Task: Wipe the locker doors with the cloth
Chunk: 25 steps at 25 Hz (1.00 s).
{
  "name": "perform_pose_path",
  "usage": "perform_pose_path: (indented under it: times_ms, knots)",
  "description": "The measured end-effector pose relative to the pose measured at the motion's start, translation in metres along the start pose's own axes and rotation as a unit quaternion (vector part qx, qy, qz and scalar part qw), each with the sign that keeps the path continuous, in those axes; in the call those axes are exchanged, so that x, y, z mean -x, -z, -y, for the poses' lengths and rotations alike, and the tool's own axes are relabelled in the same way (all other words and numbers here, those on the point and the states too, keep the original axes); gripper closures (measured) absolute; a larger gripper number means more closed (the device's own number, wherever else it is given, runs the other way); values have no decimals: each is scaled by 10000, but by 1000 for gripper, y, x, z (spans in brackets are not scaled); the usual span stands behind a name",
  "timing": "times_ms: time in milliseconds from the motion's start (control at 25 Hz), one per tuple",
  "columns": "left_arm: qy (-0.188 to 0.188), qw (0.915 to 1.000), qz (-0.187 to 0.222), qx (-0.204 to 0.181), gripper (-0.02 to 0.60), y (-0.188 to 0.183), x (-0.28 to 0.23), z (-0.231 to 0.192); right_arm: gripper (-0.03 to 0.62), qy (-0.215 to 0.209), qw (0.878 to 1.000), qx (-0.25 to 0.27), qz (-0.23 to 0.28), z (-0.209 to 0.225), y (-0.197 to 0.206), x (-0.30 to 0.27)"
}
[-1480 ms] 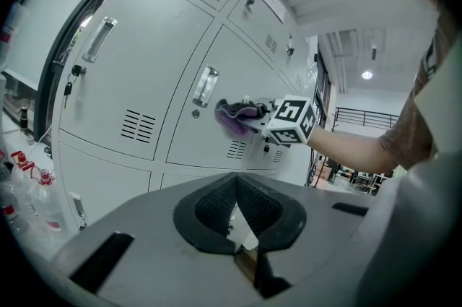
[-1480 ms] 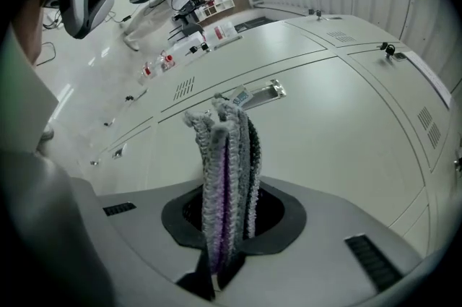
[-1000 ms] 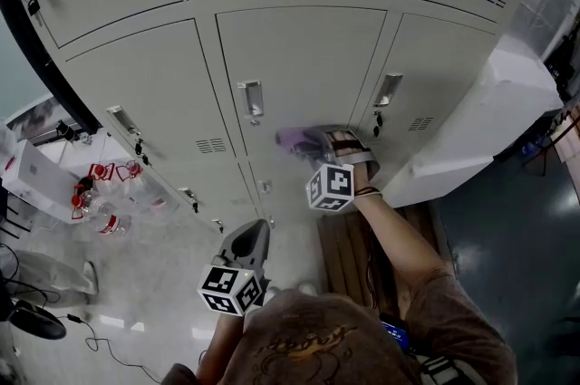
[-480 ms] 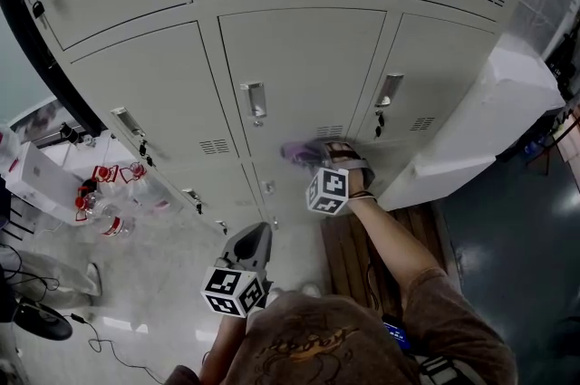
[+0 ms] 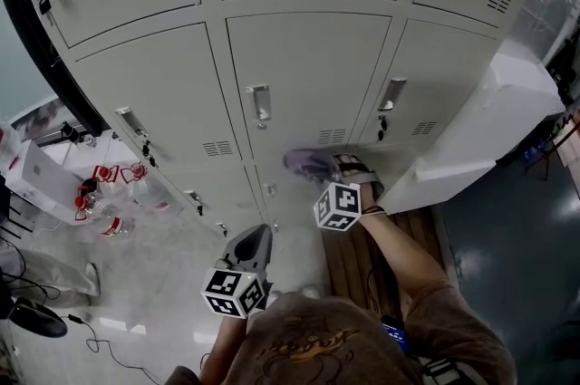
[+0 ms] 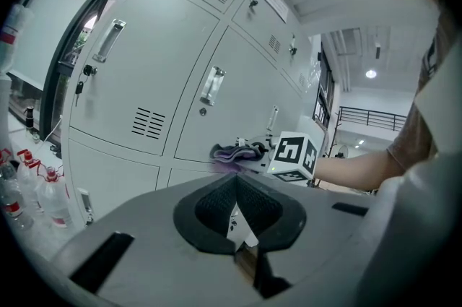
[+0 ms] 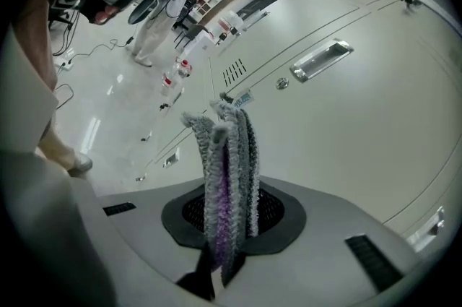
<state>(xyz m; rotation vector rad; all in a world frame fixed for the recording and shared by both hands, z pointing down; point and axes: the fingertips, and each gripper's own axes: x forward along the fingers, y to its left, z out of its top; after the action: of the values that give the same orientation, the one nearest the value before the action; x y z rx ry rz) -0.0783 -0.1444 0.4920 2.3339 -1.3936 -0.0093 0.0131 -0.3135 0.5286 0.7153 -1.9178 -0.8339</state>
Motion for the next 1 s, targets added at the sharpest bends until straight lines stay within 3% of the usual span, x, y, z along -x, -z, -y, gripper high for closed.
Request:
perform_pose_path:
  times_ms: [240, 480, 1000]
  knots:
    - [67, 10000, -4, 5, 577, -1, -4, 1, 540, 435, 9984, 127, 326, 41, -18, 47]
    - [125, 9999, -21, 3, 577, 0, -7, 3, 540, 1202, 9910, 336, 475, 119, -32, 102]
    - [290, 9995, -73, -20, 577, 3, -14, 16, 540, 2764, 9529, 1046, 678, 274, -78, 214]
